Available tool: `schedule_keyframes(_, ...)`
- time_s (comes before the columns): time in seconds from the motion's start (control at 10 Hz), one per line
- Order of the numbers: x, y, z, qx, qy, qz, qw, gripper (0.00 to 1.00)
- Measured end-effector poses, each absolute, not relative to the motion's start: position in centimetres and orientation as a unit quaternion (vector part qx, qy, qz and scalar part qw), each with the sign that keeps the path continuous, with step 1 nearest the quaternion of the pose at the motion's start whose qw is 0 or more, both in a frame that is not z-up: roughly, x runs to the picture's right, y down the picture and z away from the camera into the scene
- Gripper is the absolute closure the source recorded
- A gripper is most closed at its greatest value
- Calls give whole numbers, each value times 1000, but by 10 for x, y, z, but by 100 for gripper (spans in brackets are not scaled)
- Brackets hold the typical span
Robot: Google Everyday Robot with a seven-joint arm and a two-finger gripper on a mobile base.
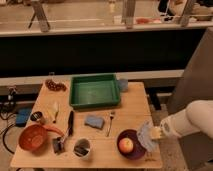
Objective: Place towel in purple bowl
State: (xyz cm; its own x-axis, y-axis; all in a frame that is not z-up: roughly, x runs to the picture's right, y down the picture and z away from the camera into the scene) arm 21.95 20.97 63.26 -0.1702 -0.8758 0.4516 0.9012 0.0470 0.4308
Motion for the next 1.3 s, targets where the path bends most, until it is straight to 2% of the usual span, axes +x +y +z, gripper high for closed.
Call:
schedule_keyframes(0.3, 220, 219, 628, -12, -308, -697, 647, 68)
schedule_keyframes(0.7, 209, 218, 628, -18, -282, -716, 638, 26)
schedule_keyframes(0.9, 203, 217, 627, -23, -284, -714, 639, 20)
schedule_keyframes(1.3, 191, 204, 625, -39, -309, -684, 660, 20)
